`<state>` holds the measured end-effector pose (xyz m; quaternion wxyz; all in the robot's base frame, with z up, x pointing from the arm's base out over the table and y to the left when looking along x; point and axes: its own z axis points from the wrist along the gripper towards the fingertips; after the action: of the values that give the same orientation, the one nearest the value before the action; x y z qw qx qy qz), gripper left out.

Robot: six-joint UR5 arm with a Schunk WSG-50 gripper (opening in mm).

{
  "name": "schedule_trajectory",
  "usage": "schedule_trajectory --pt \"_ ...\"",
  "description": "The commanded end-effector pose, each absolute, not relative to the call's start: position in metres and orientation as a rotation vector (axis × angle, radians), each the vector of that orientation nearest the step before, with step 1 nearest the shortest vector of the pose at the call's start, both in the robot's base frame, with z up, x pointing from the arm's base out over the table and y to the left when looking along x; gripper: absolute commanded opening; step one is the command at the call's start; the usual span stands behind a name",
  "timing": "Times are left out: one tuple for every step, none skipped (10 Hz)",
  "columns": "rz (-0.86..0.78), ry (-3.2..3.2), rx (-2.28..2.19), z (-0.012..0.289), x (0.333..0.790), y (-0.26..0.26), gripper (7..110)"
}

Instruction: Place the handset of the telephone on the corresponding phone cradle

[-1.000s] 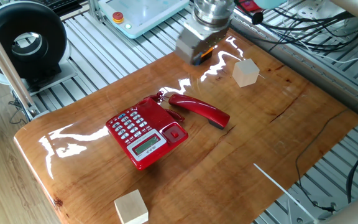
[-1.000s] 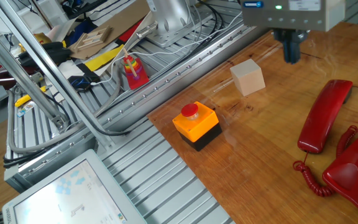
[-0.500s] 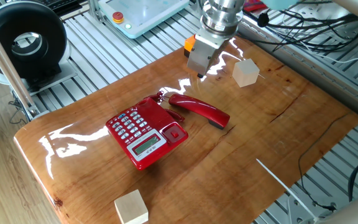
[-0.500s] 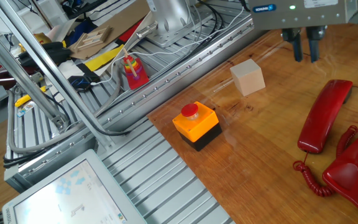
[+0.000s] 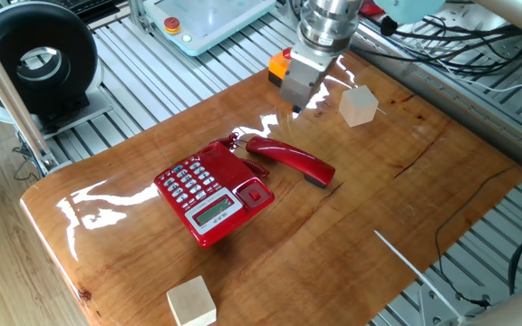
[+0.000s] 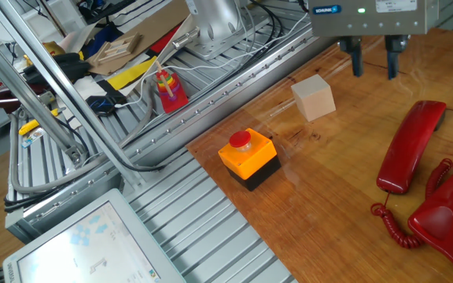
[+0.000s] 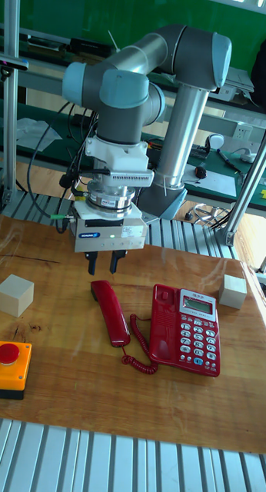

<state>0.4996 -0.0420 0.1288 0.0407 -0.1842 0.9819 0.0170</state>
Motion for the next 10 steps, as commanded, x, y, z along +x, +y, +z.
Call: schedule_trajectory --pt "0.136 3.055 -0.589 0.126 0.481 -0.027 44" --pt "0.134 3.053 -0.561 0.119 0.482 -0.018 44" --pt "0.115 3.042 -0.551 0.11 0.485 -0.011 44" --pt "0.059 3.043 -0.548 0.104 0.486 -0.011 44" --pt "0.047 3.041 -0.552 0.101 0.487 -0.007 44" --pt "0.037 3.042 -0.562 0.098 0.486 -0.003 44" --pt "0.005 3.045 -0.571 0.096 0.486 -0.006 44" --pt "0.01 3.06 -0.586 0.096 0.481 -0.008 44" --pt "0.004 3.067 -0.619 0.093 0.478 -0.009 44" --pt "-0.012 3.072 -0.622 0.09 0.474 -0.01 44"
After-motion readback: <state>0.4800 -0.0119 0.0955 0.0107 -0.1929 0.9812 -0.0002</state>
